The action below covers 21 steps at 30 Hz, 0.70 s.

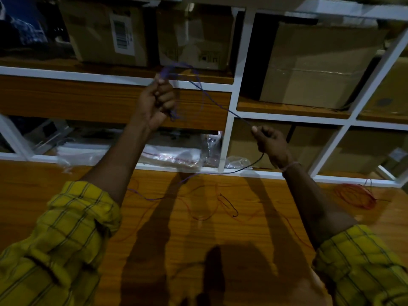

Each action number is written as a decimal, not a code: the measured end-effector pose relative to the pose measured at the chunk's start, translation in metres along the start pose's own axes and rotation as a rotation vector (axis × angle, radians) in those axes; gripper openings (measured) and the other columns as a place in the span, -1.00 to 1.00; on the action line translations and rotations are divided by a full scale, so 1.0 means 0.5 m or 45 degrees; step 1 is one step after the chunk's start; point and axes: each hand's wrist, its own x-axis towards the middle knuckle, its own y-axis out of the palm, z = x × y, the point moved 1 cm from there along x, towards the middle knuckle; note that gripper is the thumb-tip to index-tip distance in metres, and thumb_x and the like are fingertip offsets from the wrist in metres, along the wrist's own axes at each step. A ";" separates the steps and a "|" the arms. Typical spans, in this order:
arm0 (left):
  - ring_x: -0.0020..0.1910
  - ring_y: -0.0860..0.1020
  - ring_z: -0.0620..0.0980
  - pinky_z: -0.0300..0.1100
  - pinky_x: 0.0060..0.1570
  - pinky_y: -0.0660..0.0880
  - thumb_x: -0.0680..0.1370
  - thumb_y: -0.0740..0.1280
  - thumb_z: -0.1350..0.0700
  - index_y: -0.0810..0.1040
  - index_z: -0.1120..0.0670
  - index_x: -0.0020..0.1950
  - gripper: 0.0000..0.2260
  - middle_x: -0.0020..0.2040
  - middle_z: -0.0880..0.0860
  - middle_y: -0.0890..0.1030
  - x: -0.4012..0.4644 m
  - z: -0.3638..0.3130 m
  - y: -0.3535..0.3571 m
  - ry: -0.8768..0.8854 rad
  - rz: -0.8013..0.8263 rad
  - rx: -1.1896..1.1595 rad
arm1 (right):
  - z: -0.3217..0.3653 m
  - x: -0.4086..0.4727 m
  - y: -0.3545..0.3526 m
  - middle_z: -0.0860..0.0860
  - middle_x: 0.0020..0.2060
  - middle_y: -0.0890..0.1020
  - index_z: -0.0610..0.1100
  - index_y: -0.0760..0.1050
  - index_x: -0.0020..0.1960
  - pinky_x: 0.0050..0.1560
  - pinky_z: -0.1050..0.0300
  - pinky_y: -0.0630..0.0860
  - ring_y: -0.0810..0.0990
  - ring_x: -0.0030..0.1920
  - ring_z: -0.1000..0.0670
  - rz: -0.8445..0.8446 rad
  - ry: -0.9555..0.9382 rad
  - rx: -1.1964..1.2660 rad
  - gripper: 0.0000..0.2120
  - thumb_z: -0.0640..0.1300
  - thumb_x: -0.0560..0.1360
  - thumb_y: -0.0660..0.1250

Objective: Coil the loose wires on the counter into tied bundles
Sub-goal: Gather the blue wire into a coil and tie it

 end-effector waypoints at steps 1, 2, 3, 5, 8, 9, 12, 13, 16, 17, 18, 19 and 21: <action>-0.51 0.14 -0.15 -0.25 -0.56 0.14 0.71 0.09 0.07 0.49 0.14 -0.15 -0.68 -0.45 -0.03 0.32 0.004 -0.020 -0.007 0.085 -0.026 -0.135 | -0.018 -0.005 -0.002 0.08 -0.32 0.44 -0.08 0.59 -0.05 -0.31 0.16 0.34 0.35 -0.32 0.09 -0.025 0.040 -0.001 -0.81 -0.02 0.67 0.32; -0.53 0.15 -0.14 -0.25 -0.55 0.12 0.73 0.07 0.06 0.49 0.16 -0.16 -0.65 -0.47 -0.01 0.34 0.007 -0.038 -0.014 0.165 -0.064 -0.213 | -0.037 -0.010 -0.003 0.07 -0.33 0.43 -0.10 0.61 -0.03 -0.31 0.14 0.33 0.35 -0.32 0.08 -0.061 0.079 -0.012 -0.79 0.00 0.68 0.31; -0.56 0.17 -0.13 -0.25 -0.56 0.11 0.74 0.04 0.06 0.48 0.16 -0.16 -0.62 -0.47 -0.01 0.33 0.009 -0.050 -0.020 0.231 -0.116 -0.241 | -0.053 -0.014 -0.001 0.05 -0.33 0.42 -0.14 0.64 -0.01 -0.31 0.14 0.33 0.35 -0.32 0.07 -0.101 0.111 -0.036 -0.76 0.00 0.68 0.31; -0.60 0.23 -0.13 -0.27 -0.61 0.13 0.76 0.03 0.04 0.47 0.14 -0.17 -0.60 -0.48 -0.03 0.31 0.012 -0.054 -0.022 0.302 -0.221 -0.180 | -0.073 -0.019 0.009 0.03 -0.35 0.45 -0.18 0.68 0.02 -0.31 0.16 0.36 0.39 -0.32 0.05 -0.191 0.144 -0.184 -0.72 -0.01 0.68 0.30; -0.59 0.21 -0.17 -0.30 -0.64 0.15 0.75 0.06 0.03 0.42 0.09 -0.13 -0.68 -0.47 -0.07 0.29 0.017 -0.018 -0.010 0.239 -0.354 0.195 | -0.072 -0.017 0.036 -0.06 -0.36 0.62 -0.23 0.72 0.03 -0.31 0.13 0.37 0.51 -0.34 -0.03 -0.169 0.039 -0.647 -0.75 -0.12 0.68 0.31; -0.58 0.21 -0.17 -0.30 -0.63 0.16 0.75 0.07 0.04 0.40 0.07 -0.12 -0.71 -0.47 -0.08 0.29 0.018 -0.003 -0.007 0.209 -0.392 0.336 | -0.065 -0.014 0.049 -0.14 -0.29 0.68 -0.25 0.71 0.04 -0.28 0.11 0.38 0.56 -0.30 -0.08 -0.100 -0.021 -0.799 -0.77 -0.18 0.67 0.30; -0.50 0.32 -0.14 -0.25 -0.50 0.26 0.75 0.07 0.03 0.39 0.05 -0.08 -0.74 -0.40 -0.08 0.35 0.023 0.038 0.007 0.146 -0.463 0.784 | -0.039 -0.009 0.090 -0.23 -0.08 0.70 -0.27 0.69 0.07 -0.18 0.10 0.43 0.63 -0.14 -0.22 0.160 -0.130 -1.154 -0.77 -0.29 0.63 0.25; -0.46 0.39 -0.12 -0.22 -0.44 0.32 0.75 0.07 0.02 0.40 0.05 -0.07 -0.74 -0.37 -0.07 0.39 0.022 0.050 0.015 0.130 -0.487 0.925 | -0.026 -0.011 0.104 -0.24 -0.07 0.68 -0.27 0.68 0.08 -0.18 0.11 0.41 0.63 -0.11 -0.24 0.237 -0.177 -1.243 -0.77 -0.30 0.62 0.24; -0.27 0.66 0.01 -0.13 -0.26 0.57 0.76 0.07 0.03 0.41 0.10 -0.01 -0.75 -0.22 0.06 0.55 0.015 0.082 0.046 0.102 -0.455 1.185 | 0.022 -0.020 0.137 -0.26 -0.07 0.68 -0.29 0.67 0.06 -0.17 0.12 0.35 0.64 -0.09 -0.25 0.409 -0.375 -1.345 -0.81 -0.31 0.61 0.27; -0.17 0.70 0.07 -0.09 -0.18 0.63 0.76 0.07 0.04 0.42 0.13 0.02 -0.76 -0.15 0.12 0.60 0.011 0.093 0.054 0.080 -0.394 1.250 | 0.040 -0.025 0.145 -0.24 -0.10 0.69 -0.30 0.68 0.04 -0.18 0.11 0.36 0.64 -0.13 -0.21 0.429 -0.450 -1.296 -0.82 -0.30 0.62 0.29; -0.08 0.71 0.12 -0.07 -0.10 0.65 0.76 0.07 0.05 0.43 0.15 0.07 -0.76 -0.08 0.16 0.64 0.007 0.105 0.059 0.041 -0.327 1.326 | 0.057 -0.028 0.153 -0.21 -0.14 0.69 -0.30 0.68 0.00 -0.19 0.11 0.38 0.63 -0.19 -0.16 0.425 -0.497 -1.212 -0.82 -0.30 0.62 0.31; -0.03 0.71 0.14 -0.06 -0.05 0.65 0.76 0.07 0.05 0.43 0.17 0.13 -0.76 -0.03 0.18 0.66 0.004 0.117 0.061 -0.014 -0.273 1.409 | 0.071 -0.031 0.157 -0.17 -0.19 0.69 -0.28 0.69 -0.04 -0.23 0.11 0.41 0.61 -0.25 -0.10 0.394 -0.541 -1.121 -0.82 -0.29 0.62 0.32; -0.02 0.70 0.13 -0.05 -0.03 0.65 0.75 0.09 0.04 0.44 0.19 0.22 -0.74 0.01 0.20 0.69 -0.003 0.138 0.059 -0.127 -0.198 1.540 | 0.092 -0.028 0.158 -0.09 -0.29 0.67 -0.20 0.67 -0.11 -0.29 0.07 0.47 0.58 -0.34 -0.05 0.293 -0.579 -1.000 -0.80 -0.24 0.63 0.33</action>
